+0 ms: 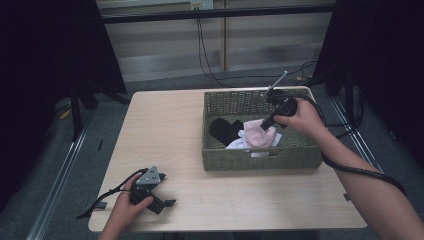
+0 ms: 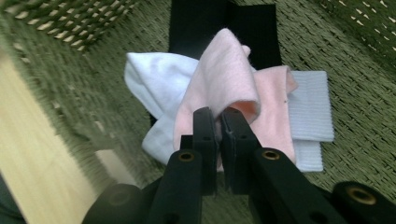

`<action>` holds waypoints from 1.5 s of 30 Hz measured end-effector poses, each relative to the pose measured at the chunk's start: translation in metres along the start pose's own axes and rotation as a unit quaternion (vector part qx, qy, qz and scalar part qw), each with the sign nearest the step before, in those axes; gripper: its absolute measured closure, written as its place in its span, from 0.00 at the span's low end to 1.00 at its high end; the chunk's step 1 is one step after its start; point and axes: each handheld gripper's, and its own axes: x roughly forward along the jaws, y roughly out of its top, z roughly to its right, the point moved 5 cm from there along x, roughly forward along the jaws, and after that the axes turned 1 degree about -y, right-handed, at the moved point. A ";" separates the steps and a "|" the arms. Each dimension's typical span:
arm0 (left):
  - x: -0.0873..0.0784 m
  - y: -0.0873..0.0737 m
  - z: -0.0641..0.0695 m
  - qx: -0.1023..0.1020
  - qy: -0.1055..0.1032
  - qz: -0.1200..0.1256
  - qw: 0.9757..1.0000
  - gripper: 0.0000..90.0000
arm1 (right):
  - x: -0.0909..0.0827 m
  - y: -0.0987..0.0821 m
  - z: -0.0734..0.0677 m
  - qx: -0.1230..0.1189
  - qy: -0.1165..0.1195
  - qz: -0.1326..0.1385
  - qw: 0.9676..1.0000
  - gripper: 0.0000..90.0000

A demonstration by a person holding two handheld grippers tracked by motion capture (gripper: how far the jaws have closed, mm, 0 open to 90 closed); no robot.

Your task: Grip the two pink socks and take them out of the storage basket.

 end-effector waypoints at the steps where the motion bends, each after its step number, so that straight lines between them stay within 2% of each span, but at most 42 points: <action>1: 0.000 0.000 0.000 0.000 0.000 0.000 1.000 0.00 | -0.003 0.000 0.000 0.000 0.001 0.004 1.000 0.94; 15: 0.000 0.000 0.000 0.000 0.000 -0.002 1.000 0.00 | -0.046 0.001 -0.013 -0.023 0.003 0.007 1.000 0.94; 20: 0.000 0.000 0.000 0.000 0.000 -0.002 1.000 0.00 | -0.055 0.001 -0.019 -0.034 0.001 0.004 0.999 0.94; 22: 0.000 0.000 0.000 0.000 -0.001 -0.002 1.000 0.00 | -0.059 0.000 -0.021 -0.031 0.005 0.004 0.999 0.94; 40: 0.000 0.000 0.000 0.000 -0.001 -0.001 1.000 0.00 | -0.091 -0.005 -0.032 -0.052 0.012 0.002 0.999 0.94; 45: 0.000 0.000 0.000 0.000 -0.001 -0.002 1.000 0.00 | -0.101 -0.006 -0.038 -0.058 0.021 0.008 0.998 0.94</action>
